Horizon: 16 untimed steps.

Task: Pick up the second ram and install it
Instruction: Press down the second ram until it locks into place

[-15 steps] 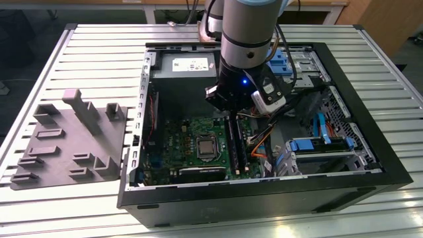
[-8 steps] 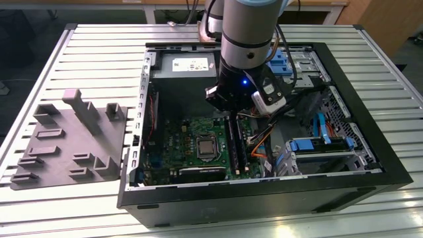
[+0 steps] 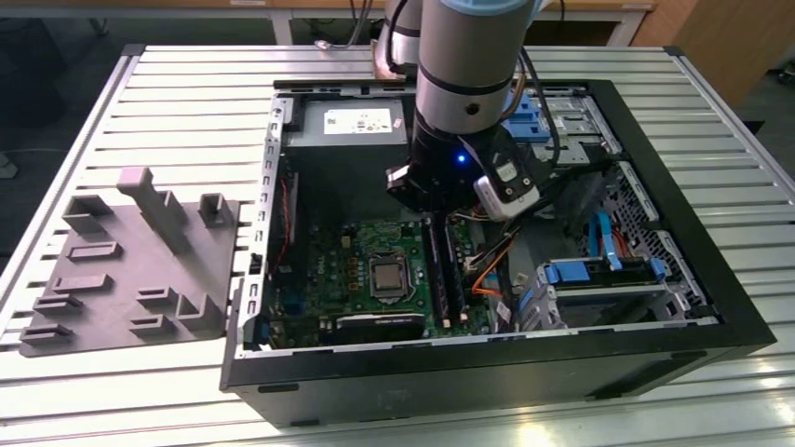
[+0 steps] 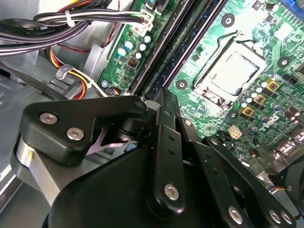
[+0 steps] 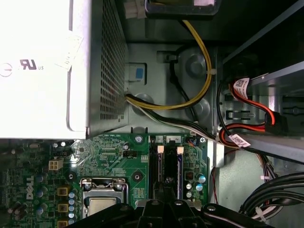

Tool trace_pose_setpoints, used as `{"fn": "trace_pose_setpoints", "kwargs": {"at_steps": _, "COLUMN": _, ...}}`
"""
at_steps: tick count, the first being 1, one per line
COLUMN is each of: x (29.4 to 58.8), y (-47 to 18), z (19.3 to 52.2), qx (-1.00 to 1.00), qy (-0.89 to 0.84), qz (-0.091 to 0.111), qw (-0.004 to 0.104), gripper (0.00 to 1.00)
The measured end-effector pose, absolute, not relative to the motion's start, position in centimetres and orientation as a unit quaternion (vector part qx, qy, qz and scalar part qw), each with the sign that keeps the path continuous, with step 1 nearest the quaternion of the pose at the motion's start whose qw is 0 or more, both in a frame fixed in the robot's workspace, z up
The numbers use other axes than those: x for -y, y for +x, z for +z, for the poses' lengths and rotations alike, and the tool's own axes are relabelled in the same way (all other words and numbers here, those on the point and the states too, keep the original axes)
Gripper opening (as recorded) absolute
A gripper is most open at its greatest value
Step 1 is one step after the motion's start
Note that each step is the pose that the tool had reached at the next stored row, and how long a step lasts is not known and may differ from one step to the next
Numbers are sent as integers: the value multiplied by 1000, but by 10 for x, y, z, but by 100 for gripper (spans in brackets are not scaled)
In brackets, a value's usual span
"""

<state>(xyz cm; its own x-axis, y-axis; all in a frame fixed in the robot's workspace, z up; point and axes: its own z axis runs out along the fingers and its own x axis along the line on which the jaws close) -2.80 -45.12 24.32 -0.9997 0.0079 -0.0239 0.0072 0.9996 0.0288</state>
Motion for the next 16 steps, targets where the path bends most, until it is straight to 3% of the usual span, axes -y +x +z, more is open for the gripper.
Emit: {"fn": "trace_pose_setpoints", "kwargs": {"at_steps": 16, "x": 461, "y": -28, "z": 243, "qx": -1000, "qy": 4, "qz": 14, "qw": 12, "gripper": 11}}
